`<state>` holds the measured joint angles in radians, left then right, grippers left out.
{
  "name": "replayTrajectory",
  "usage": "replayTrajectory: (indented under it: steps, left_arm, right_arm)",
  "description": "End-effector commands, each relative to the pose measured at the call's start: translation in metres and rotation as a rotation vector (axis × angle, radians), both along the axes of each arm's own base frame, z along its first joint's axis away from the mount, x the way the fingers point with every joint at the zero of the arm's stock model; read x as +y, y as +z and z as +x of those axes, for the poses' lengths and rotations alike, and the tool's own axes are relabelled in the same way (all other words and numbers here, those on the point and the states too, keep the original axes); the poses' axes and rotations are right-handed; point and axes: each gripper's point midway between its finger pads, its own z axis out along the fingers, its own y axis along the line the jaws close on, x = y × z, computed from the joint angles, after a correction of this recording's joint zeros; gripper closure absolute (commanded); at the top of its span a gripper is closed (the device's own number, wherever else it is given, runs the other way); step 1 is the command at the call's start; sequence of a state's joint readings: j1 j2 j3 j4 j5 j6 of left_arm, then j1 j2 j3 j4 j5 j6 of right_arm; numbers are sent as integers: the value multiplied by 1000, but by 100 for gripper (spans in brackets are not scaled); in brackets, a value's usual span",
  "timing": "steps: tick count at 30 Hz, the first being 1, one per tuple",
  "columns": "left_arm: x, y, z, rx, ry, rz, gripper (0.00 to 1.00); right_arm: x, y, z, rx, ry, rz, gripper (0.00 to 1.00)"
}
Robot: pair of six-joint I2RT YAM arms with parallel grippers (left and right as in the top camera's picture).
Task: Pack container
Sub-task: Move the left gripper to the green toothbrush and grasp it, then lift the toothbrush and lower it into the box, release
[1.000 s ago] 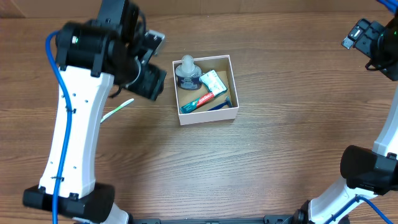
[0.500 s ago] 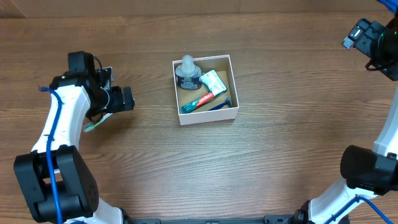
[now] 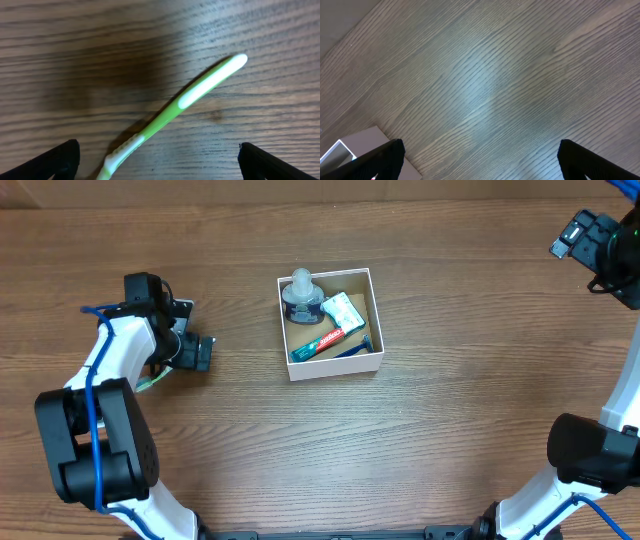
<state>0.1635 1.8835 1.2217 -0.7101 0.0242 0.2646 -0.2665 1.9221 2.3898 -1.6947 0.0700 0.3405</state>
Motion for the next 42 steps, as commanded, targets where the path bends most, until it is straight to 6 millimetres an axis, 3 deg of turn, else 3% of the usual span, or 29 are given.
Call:
replayTrajectory:
  steps: [1, 5, 12, 13, 16, 18, 21, 25, 29, 32, 39, 40, 42]
  left_arm:
    - [-12, -14, -3, 19, -127, -48, 0]
    - [-18, -21, -7, 44, -190, -76, 0]
    - [-27, -65, -51, 278, -106, -149, 0]
    - [-34, -66, -54, 299, -46, -193, 4]
    - [-47, -63, -55, 321, 141, -282, 48]
    - [-48, -63, -58, 346, 238, -287, 51]
    - [-49, -61, -67, 390, 296, -290, 46]
    - [-52, -60, -72, 410, 297, -300, 63]
    - [-51, -59, -74, 420, 290, -295, 60]
    - [-46, -63, -64, 372, 284, -270, 70]
    - [-30, -68, -40, 265, 278, -197, 70]
    - [-25, -69, -36, 246, 278, -175, 65]
    - [-21, -70, -26, 203, 276, -160, 46]
  right_arm:
    - [0, 14, -3, -39, -7, -19, 0]
    - [0, 14, -3, -39, -6, -20, 0]
    - [0, 14, -3, -39, -6, -20, 0]
    - [0, 14, -3, -39, -6, -19, 0]
    - [0, 14, -3, -39, -6, -19, 0]
    - [0, 14, -3, -39, -6, -20, 0]
    - [0, 14, -3, -39, -6, -20, 0]
    - [0, 14, -3, -39, -6, -20, 0]
    - [0, 14, -3, -39, -6, -20, 0]
    - [0, 14, -3, -39, -6, -20, 0]
    - [0, 14, -3, -39, -6, -19, 0]
    - [0, 14, -3, -39, -6, -19, 0]
    - [0, 14, -3, -39, -7, -19, 0]
